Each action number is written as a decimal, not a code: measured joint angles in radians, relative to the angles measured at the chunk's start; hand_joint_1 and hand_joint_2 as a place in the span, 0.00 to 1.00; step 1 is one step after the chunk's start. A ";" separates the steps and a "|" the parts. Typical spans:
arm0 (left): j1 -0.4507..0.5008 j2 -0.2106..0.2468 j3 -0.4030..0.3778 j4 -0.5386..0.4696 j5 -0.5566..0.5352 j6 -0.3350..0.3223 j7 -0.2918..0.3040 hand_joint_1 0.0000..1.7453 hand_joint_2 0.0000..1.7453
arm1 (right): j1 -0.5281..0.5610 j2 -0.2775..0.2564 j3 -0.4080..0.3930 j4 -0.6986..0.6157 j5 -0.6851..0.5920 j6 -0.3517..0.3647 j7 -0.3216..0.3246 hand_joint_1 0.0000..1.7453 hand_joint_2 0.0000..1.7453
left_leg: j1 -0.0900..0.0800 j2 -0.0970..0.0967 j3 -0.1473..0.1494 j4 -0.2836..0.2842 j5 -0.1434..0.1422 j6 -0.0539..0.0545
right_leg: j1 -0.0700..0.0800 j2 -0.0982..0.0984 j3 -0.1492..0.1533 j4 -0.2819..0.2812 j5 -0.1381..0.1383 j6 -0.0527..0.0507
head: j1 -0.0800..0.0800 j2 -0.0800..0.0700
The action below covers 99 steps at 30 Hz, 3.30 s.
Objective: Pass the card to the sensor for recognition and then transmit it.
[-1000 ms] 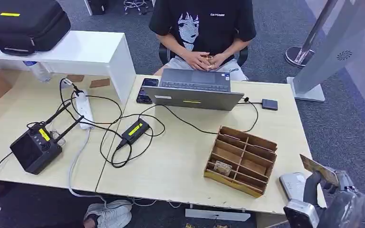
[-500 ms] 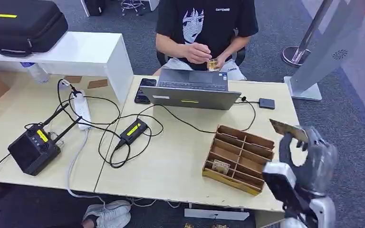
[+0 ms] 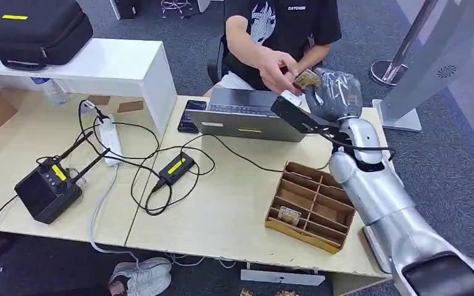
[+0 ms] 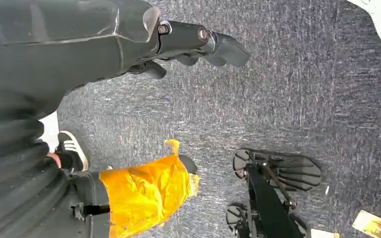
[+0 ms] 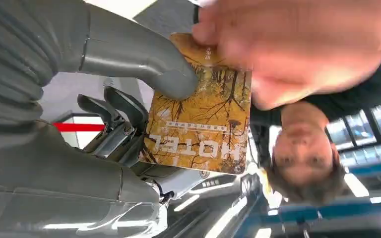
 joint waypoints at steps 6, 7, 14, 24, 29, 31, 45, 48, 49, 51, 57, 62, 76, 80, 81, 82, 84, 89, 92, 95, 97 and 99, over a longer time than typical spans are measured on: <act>0.001 0.002 -0.003 0.000 0.004 0.000 -0.002 0.00 1.00 | -0.040 0.025 0.029 0.105 -0.053 0.042 -0.028 0.00 1.00 | 0.000 0.001 -0.002 0.000 0.000 0.000 | 0.000 0.000 -0.002 0.000 0.000 0.000 | 0.000 0.000; 0.001 0.002 -0.003 0.000 0.006 0.000 -0.002 0.00 1.00 | -0.042 0.029 0.031 0.112 -0.084 0.071 -0.047 0.00 1.00 | 0.000 0.001 -0.002 0.000 0.000 0.000 | 0.000 0.001 -0.002 0.000 0.000 0.000 | 0.000 0.000; 0.004 0.007 -0.003 0.000 0.036 0.000 -0.004 0.00 1.00 | -0.010 0.055 0.045 0.091 -0.487 0.379 -0.168 0.00 1.00 | 0.001 0.001 -0.002 0.000 0.000 0.000 | 0.000 0.000 -0.004 0.000 0.000 0.000 | 0.000 0.000; 0.019 0.007 0.018 0.000 0.091 0.024 -0.011 0.00 1.00 | 0.317 -0.086 0.059 -0.335 -0.746 0.363 -0.296 0.00 1.00 | 0.000 -0.001 -0.003 0.000 -0.003 0.002 | 0.000 -0.002 -0.003 -0.003 -0.002 0.002 | 0.000 0.000; 0.022 0.002 0.043 0.000 0.117 0.053 -0.011 0.00 1.00 | 0.573 -0.148 0.024 -0.595 -0.519 0.111 -0.333 0.00 1.00 | 0.000 -0.002 -0.003 0.000 -0.006 0.003 | 0.000 -0.003 -0.002 -0.003 -0.004 0.003 | 0.000 0.000; 0.024 -0.001 0.053 0.000 0.120 0.061 -0.011 0.00 1.00 | 0.678 -0.158 -0.005 -0.689 -0.394 -0.001 -0.330 0.00 1.00 | 0.000 -0.002 -0.003 0.000 -0.007 0.002 | 0.000 -0.003 -0.002 -0.003 -0.004 0.002 | 0.000 0.000; 0.023 -0.010 0.064 0.000 0.101 0.071 -0.010 0.00 1.00 | 0.986 -0.147 -0.238 -0.896 0.351 -0.290 -0.163 0.00 1.00 | 0.000 0.000 -0.002 0.000 -0.009 0.001 | 0.000 -0.002 -0.002 -0.003 -0.007 0.003 | 0.000 0.000; 0.020 -0.010 0.064 0.000 0.093 0.071 -0.010 0.00 1.00 | 1.001 -0.132 -0.291 -0.893 0.465 -0.291 -0.100 0.00 1.00 | 0.000 0.000 -0.002 0.000 -0.009 0.001 | 0.000 -0.002 -0.002 -0.003 -0.007 0.003 | 0.000 0.000; 0.020 -0.010 0.064 0.000 0.091 0.071 -0.010 0.00 1.00 | 1.000 -0.129 -0.299 -0.887 0.478 -0.291 -0.084 0.00 1.00 | 0.000 0.000 -0.002 0.000 -0.009 0.001 | 0.000 -0.002 -0.002 -0.003 -0.007 0.003 | 0.000 0.000; 0.019 -0.010 0.064 0.000 0.089 0.069 -0.009 0.00 1.00 | 0.998 -0.127 -0.315 -0.866 0.492 -0.291 -0.058 0.00 1.00 | 0.000 0.000 -0.002 0.000 -0.009 0.001 | 0.000 -0.002 -0.001 -0.003 -0.007 0.003 | 0.000 0.000; 0.018 -0.010 0.064 0.000 0.082 0.059 -0.009 0.00 1.00 | 0.965 -0.127 -0.338 -0.773 0.483 -0.288 -0.010 0.00 1.00 | 0.000 0.000 -0.002 0.000 -0.008 0.001 | 0.000 -0.002 -0.001 -0.003 -0.006 0.002 | 0.000 0.000; 0.018 -0.009 0.064 0.000 0.077 0.054 -0.009 0.00 1.00 | 0.928 -0.131 -0.363 -0.677 0.435 -0.275 0.012 0.00 1.00 | 0.000 0.000 -0.002 0.000 -0.009 0.001 | 0.000 -0.002 -0.001 -0.003 -0.006 0.002 | 0.000 0.000; 0.015 -0.008 0.061 0.000 0.068 0.053 -0.002 0.00 1.00 | 0.853 -0.153 -0.442 -0.429 0.320 -0.282 -0.023 0.00 1.00 | 0.000 0.000 -0.002 0.000 -0.009 0.001 | 0.000 -0.002 -0.001 -0.003 -0.006 0.002 | 0.000 0.000; 0.015 -0.008 0.061 0.000 0.068 0.053 -0.002 0.00 1.00 | 0.852 -0.153 -0.447 -0.417 0.320 -0.286 -0.034 0.00 1.00 | 0.000 0.000 -0.002 0.000 -0.009 0.001 | 0.000 -0.002 -0.001 -0.003 -0.006 0.002 | 0.000 0.000; 0.015 -0.008 0.061 0.000 0.068 0.053 -0.001 0.00 1.00 | 0.852 -0.153 -0.447 -0.417 0.320 -0.287 -0.038 0.00 1.00 | 0.000 0.000 -0.002 0.000 -0.009 0.001 | 0.000 -0.002 -0.001 -0.003 -0.006 0.002 | 0.000 0.000; 0.015 -0.008 0.061 0.000 0.069 0.053 -0.002 0.00 1.00 | 0.853 -0.153 -0.447 -0.418 0.320 -0.288 -0.045 0.00 1.00 | 0.000 0.000 -0.002 0.000 -0.009 0.001 | 0.000 -0.002 -0.001 -0.003 -0.006 0.002 | 0.000 0.000; 0.015 -0.008 0.061 0.000 0.069 0.053 -0.001 0.00 1.00 | 0.858 -0.146 -0.450 -0.447 0.333 -0.289 -0.072 0.00 1.00 | 0.000 0.000 -0.002 0.000 -0.009 0.001 | 0.000 -0.002 -0.001 -0.003 -0.006 0.002 | 0.000 0.000; 0.015 -0.009 0.061 0.000 0.072 0.053 -0.002 0.00 1.00 | 0.879 -0.102 -0.466 -0.555 0.376 -0.293 -0.127 0.00 1.00 | 0.000 0.000 -0.002 0.000 -0.009 0.001 | 0.000 -0.002 -0.001 -0.003 -0.007 0.002 | 0.000 0.000; 0.015 -0.009 0.061 0.000 0.074 0.054 -0.002 0.00 1.00 | 0.890 -0.080 -0.467 -0.609 0.377 -0.293 -0.144 0.00 1.00 | 0.000 0.000 -0.002 0.000 -0.009 0.001 | 0.000 -0.002 -0.001 -0.003 -0.007 0.002 | 0.000 0.000; 0.015 -0.009 0.061 0.000 0.077 0.054 -0.002 0.00 1.00 | 0.900 -0.059 -0.457 -0.649 0.384 -0.293 -0.142 0.00 1.00 | 0.000 0.000 -0.002 0.000 -0.009 0.001 | 0.000 -0.002 -0.001 -0.003 -0.007 0.002 | 0.000 0.000; 0.015 -0.009 0.061 0.000 0.077 0.054 -0.002 0.00 1.00 | 0.903 -0.052 -0.438 -0.661 0.395 -0.293 -0.130 0.00 1.00 | 0.000 0.000 -0.002 0.000 -0.009 0.001 | 0.000 -0.002 -0.001 -0.003 -0.007 0.002 | 0.000 0.000; 0.015 -0.009 0.061 0.000 0.078 0.054 -0.002 0.00 1.00 | 0.903 -0.051 -0.409 -0.663 0.404 -0.290 -0.092 0.00 1.00 | 0.000 0.000 -0.002 0.000 -0.009 0.001 | 0.000 -0.002 -0.001 -0.003 -0.007 0.002 | 0.000 0.000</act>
